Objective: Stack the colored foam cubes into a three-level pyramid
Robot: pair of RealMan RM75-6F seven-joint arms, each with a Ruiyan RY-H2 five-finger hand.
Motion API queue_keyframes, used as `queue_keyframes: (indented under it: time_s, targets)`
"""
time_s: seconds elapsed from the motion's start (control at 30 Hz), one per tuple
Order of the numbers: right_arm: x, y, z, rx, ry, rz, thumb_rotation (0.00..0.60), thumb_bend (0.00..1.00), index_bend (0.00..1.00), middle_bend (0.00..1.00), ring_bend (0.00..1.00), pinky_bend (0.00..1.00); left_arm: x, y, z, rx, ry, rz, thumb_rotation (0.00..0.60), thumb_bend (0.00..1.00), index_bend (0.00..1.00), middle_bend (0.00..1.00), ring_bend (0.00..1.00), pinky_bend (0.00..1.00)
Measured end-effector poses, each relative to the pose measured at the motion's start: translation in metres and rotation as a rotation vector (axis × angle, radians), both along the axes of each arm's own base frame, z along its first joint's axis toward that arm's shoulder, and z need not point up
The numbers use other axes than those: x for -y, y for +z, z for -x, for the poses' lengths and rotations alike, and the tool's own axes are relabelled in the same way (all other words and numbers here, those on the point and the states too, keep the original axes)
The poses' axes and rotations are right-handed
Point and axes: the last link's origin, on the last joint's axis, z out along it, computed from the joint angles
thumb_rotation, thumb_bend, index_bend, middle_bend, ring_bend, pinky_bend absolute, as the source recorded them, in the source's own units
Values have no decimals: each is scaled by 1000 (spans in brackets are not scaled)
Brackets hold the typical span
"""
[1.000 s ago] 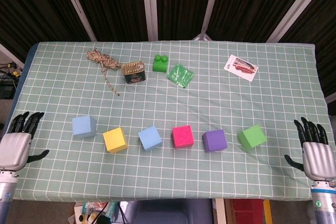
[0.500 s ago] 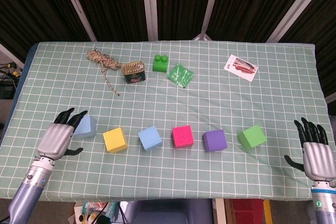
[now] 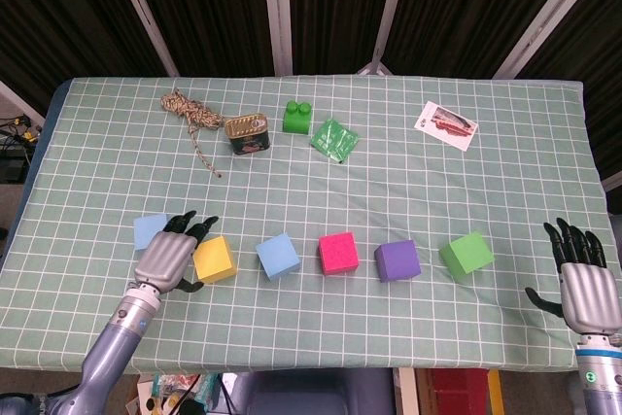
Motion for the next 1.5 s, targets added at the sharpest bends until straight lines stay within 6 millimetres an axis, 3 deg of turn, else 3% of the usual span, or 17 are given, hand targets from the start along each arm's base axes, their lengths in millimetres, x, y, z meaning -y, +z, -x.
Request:
queue_keyframes:
  time_s: [0.4,0.83,1.5]
  targets:
    - [0,-1,0,10,-4,-5,600,184,0,0,0,0,-5,-20,-8,-35,24,7,600,157,66,266,32,102]
    - [1,0,1,25,-16,-3,600,185,0,0,0,0,-12,-33,-15,-49,10,-2,600,262,98,338,53,120]
    - [2,0,1,44,-24,-2,600,185,0,0,0,0,-45,-52,-40,-50,-51,-26,600,267,110,350,62,120]
